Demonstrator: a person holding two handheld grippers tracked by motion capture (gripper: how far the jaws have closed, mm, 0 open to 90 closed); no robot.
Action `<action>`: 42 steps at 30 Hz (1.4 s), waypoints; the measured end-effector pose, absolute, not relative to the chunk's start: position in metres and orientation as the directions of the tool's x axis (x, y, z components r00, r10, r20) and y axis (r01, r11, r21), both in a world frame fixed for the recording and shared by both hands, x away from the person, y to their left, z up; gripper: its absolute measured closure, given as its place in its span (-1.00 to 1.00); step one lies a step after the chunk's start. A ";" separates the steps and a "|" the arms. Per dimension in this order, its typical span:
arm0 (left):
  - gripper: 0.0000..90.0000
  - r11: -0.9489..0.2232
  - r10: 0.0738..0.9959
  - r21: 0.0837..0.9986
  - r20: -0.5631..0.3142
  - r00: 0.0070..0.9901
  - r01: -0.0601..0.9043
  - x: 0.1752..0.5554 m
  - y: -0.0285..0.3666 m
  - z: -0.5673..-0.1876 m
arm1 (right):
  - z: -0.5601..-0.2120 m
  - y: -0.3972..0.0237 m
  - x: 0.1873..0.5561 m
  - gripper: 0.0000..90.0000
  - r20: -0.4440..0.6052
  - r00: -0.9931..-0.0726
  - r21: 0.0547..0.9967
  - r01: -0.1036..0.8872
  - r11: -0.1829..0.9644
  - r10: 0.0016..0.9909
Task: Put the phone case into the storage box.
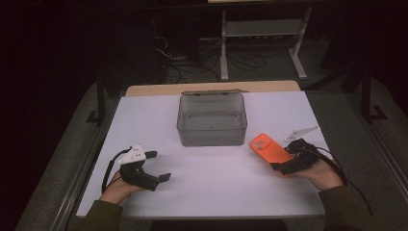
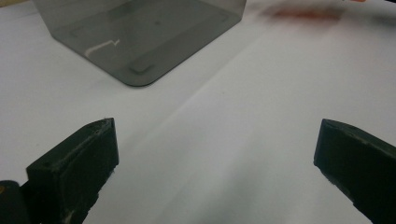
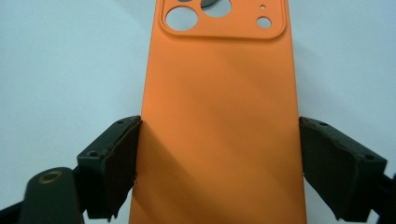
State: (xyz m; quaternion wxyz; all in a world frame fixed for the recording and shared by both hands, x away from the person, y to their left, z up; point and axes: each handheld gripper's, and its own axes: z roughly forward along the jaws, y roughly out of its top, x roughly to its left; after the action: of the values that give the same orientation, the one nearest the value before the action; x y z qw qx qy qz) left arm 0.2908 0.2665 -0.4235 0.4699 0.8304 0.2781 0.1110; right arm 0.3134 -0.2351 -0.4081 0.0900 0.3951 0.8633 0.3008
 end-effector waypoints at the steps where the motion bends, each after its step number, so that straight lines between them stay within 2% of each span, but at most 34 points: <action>1: -1.00 -0.403 0.566 0.842 -0.078 0.820 0.358 0.291 0.266 -0.424 | -0.408 -0.234 0.313 -0.65 0.079 -0.677 0.590 0.624 0.513 0.732; 42: -1.00 -0.409 0.570 0.836 -0.079 0.818 0.365 0.291 0.265 -0.424 | -0.403 -0.189 0.304 -0.65 0.069 -0.777 0.596 0.535 0.599 0.626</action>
State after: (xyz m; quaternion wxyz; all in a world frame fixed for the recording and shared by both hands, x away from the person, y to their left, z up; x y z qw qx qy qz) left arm 0.2912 0.2646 -0.4241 0.4656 0.8320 0.2810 0.1096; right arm 0.3043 -0.1894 -0.4028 0.0735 0.3257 0.8910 0.3076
